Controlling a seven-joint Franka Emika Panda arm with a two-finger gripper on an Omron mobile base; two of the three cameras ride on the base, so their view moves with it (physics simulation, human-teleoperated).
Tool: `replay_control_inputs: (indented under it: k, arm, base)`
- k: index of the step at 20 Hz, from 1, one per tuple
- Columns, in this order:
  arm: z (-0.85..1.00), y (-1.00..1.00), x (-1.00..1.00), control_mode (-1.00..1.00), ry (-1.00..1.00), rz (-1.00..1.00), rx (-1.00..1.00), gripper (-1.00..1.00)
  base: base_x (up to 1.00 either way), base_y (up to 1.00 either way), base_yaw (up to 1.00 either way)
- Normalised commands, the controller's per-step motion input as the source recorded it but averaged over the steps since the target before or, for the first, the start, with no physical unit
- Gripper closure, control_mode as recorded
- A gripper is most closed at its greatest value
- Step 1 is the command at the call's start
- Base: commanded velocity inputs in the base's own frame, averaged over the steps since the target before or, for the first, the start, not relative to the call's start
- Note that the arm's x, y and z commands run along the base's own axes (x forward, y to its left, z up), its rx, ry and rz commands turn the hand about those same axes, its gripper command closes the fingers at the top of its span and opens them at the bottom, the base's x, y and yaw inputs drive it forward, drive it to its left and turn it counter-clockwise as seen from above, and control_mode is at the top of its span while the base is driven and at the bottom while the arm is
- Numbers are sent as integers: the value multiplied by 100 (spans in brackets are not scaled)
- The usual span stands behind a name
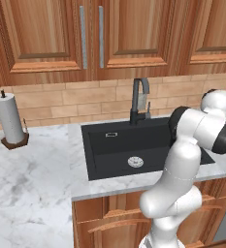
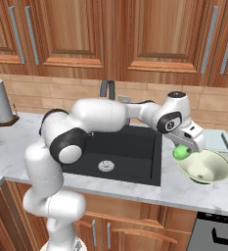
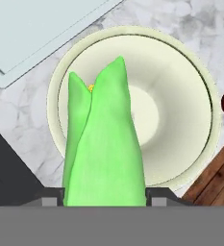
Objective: Pick the corn from the sink and place it in the bowl. Then pick the bowl and place it in the microwave. Then close the microwave door and press the start button.
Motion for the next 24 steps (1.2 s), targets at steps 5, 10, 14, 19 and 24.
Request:
replay_control_inputs:
  k: [5,10,14,19,24]
  arm:
    - [-39,-4,0,-100,0,5,0,100]
    - [-24,-11,0,-100,0,7,0,100]
    - [-20,-7,18,-100,0,6,0,100]
    - [-6,-16,9,-100,0,7,0,100]
    - [-1,-32,11,-100,0,10,2,100]
  base:
    - [0,0,0]
    - [0,0,0]
    - [0,0,0]
    - [0,0,0]
    - [0,0,0]
